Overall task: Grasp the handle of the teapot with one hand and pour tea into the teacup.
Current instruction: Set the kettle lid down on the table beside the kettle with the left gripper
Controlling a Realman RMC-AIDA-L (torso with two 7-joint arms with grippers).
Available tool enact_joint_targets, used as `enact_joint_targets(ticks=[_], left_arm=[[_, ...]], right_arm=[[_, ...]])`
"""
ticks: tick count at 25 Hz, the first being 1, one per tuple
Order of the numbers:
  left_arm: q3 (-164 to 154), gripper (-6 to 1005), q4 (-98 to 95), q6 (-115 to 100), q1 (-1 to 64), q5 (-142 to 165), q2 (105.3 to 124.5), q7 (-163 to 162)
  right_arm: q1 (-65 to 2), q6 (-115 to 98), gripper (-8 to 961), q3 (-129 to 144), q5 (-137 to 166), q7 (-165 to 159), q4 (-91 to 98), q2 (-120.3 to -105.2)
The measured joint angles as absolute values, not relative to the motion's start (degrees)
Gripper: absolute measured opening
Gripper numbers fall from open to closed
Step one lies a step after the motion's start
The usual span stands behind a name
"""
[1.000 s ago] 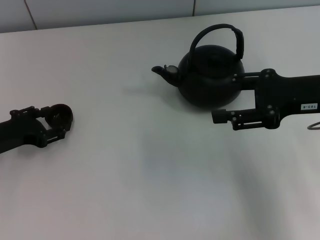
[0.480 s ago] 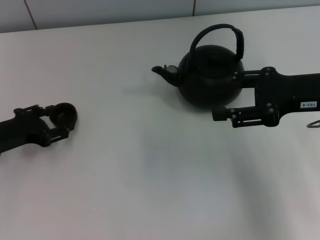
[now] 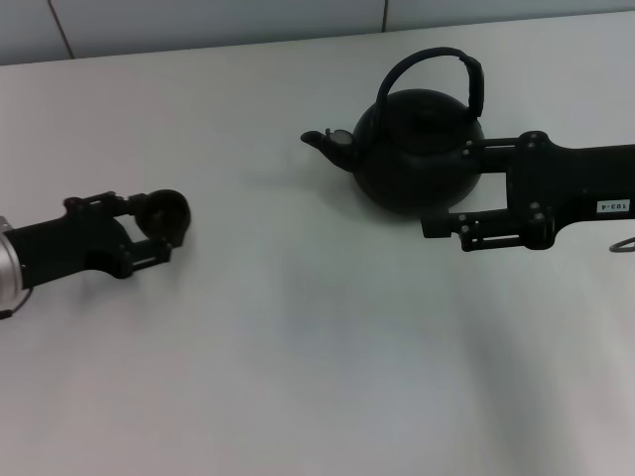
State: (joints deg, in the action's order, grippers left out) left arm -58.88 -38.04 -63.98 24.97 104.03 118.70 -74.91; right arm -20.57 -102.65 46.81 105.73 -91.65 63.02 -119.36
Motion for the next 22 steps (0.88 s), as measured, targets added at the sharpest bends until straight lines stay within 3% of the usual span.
enact_joint_targets(ticks=[22], left_arm=[[-69.2,677,-36.1,-63.6,25.6,99.4,118.80,-74.9]], right_arm=[[-20.3,-102.7,716,47.0,105.7,-92.4,63.0,-119.36]])
